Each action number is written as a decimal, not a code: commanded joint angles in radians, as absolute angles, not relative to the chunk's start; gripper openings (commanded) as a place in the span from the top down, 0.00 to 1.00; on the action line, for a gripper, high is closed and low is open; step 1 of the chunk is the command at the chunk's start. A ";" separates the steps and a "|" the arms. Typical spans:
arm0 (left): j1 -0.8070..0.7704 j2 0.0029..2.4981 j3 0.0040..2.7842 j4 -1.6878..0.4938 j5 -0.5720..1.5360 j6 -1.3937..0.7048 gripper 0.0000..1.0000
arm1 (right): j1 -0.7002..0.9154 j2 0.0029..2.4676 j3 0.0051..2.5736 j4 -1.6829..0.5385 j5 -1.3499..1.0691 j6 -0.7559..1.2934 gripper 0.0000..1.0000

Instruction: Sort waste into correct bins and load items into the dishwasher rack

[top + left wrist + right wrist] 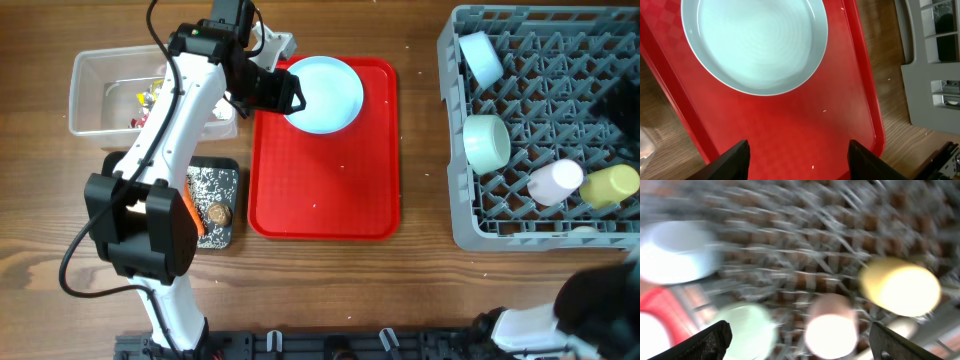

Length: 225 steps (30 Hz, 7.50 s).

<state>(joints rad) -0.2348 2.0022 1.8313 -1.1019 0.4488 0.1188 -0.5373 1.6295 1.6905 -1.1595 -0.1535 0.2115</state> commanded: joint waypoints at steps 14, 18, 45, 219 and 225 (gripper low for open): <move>-0.237 1.994 1.818 -1.088 0.263 -0.064 0.30 | 0.245 1.908 1.715 -0.772 -0.192 0.486 0.15; -0.237 1.994 1.818 -1.088 0.160 -0.183 0.29 | 0.296 2.072 1.715 -0.699 -0.171 0.533 0.26; -0.237 1.994 1.818 -1.088 0.118 -0.251 0.00 | 0.197 2.020 1.769 -0.819 0.012 0.335 0.96; 0.028 0.006 0.006 -0.075 0.047 -0.218 0.00 | 0.038 0.018 0.005 0.014 -0.172 0.239 0.00; 0.028 0.006 0.006 -0.075 0.047 -0.218 0.00 | 0.038 0.018 0.005 0.015 -0.172 0.239 0.00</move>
